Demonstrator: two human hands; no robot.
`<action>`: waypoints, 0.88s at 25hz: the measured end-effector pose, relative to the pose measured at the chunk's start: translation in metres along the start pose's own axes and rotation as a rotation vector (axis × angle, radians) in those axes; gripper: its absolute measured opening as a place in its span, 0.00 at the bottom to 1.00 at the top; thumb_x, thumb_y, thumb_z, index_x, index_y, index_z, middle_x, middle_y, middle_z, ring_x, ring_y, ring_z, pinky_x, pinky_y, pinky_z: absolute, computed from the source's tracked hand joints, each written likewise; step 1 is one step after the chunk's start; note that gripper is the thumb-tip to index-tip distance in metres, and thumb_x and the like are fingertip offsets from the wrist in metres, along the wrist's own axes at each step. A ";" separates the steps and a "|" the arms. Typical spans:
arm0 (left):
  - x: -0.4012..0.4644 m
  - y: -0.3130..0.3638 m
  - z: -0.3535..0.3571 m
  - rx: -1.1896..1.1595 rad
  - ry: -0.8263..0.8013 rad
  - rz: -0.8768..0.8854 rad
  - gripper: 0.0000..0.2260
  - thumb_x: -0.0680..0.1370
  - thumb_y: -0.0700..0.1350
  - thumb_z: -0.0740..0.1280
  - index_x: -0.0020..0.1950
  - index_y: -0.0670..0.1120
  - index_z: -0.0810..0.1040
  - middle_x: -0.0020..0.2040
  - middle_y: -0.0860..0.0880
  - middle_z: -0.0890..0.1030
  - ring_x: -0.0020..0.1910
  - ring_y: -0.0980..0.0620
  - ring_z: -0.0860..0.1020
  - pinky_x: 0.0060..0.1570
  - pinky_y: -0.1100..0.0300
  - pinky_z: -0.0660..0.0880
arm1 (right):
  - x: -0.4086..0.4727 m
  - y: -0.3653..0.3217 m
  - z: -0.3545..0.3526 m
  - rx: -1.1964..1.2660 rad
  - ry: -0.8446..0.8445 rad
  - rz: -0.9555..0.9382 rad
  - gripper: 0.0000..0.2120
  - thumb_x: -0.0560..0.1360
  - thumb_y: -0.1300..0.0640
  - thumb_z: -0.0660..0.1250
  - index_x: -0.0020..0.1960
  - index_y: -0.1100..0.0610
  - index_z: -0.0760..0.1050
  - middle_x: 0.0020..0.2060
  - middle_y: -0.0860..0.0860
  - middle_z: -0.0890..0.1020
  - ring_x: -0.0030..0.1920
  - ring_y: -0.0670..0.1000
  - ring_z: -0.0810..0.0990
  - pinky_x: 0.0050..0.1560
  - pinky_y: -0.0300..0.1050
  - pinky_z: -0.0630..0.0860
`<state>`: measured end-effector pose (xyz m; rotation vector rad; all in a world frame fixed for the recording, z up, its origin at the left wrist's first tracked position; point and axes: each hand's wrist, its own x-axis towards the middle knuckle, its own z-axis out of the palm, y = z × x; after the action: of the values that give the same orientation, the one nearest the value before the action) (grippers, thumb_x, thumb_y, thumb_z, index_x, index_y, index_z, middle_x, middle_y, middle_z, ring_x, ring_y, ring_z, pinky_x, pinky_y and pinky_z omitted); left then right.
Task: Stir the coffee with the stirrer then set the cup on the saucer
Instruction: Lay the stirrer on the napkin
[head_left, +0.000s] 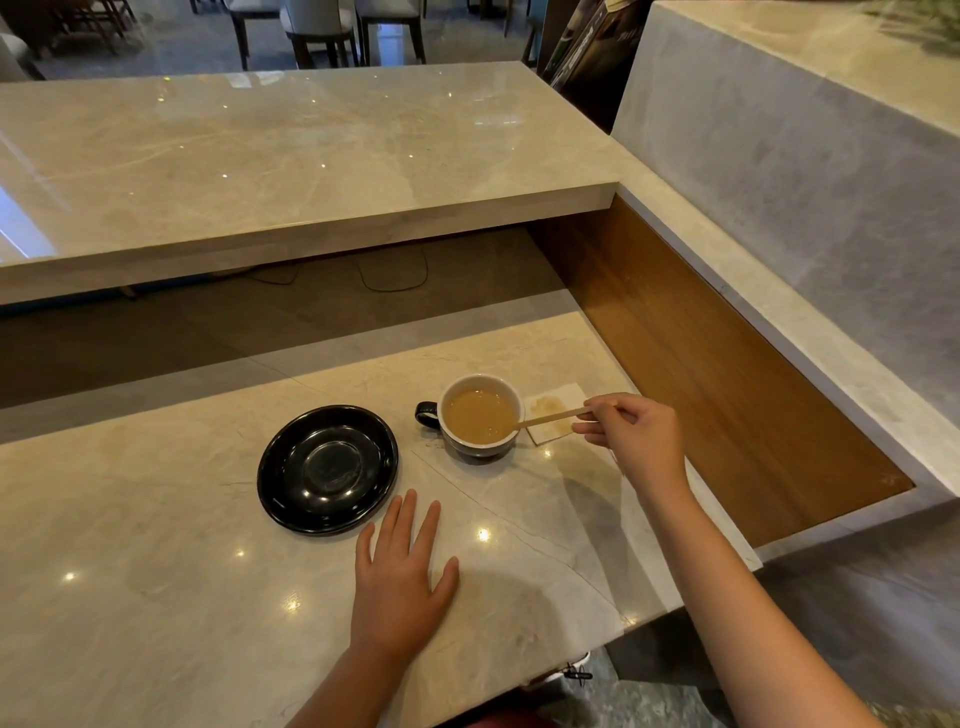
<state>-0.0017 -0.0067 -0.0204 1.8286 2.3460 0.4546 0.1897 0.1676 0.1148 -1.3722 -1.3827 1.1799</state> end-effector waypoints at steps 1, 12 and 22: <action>0.000 0.000 0.000 -0.003 0.002 0.000 0.28 0.75 0.59 0.56 0.72 0.50 0.63 0.73 0.45 0.61 0.72 0.49 0.53 0.67 0.49 0.46 | 0.001 -0.001 -0.005 0.028 0.007 -0.004 0.10 0.74 0.66 0.62 0.41 0.59 0.81 0.36 0.57 0.84 0.35 0.49 0.85 0.34 0.35 0.80; 0.000 0.001 0.000 0.014 -0.014 -0.026 0.28 0.75 0.61 0.55 0.73 0.52 0.60 0.74 0.46 0.60 0.72 0.50 0.52 0.67 0.51 0.43 | 0.016 0.049 -0.031 -0.645 -0.137 -0.726 0.09 0.74 0.63 0.64 0.52 0.60 0.80 0.46 0.56 0.86 0.44 0.52 0.84 0.46 0.38 0.79; 0.001 0.001 0.001 0.019 -0.019 -0.031 0.29 0.75 0.62 0.55 0.73 0.52 0.60 0.74 0.46 0.60 0.72 0.50 0.53 0.67 0.53 0.42 | 0.011 0.092 -0.043 -1.028 -0.387 -1.046 0.13 0.75 0.59 0.63 0.58 0.59 0.77 0.53 0.57 0.84 0.51 0.55 0.83 0.45 0.46 0.82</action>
<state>-0.0008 -0.0056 -0.0205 1.7937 2.3707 0.4107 0.2504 0.1770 0.0334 -0.7037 -2.6983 -0.0504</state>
